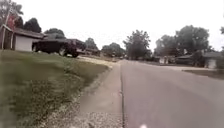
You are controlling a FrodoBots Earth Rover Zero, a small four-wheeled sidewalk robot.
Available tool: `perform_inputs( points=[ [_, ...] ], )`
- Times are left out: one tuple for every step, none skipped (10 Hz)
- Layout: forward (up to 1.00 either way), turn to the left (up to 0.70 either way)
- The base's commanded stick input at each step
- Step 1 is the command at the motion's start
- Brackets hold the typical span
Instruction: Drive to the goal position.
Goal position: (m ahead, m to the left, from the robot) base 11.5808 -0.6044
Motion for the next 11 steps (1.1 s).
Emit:
perform_inputs(
  points=[
    [0.70,0.00],
    [0.70,0.00],
    [0.70,0.00],
    [0.70,0.00],
    [0.70,0.00],
    [0.70,-0.35],
    [0.70,-0.35],
    [0.70,-0.35],
    [0.70,-0.35],
    [0.70,-0.13],
    [0.70,0.00]
  ],
)
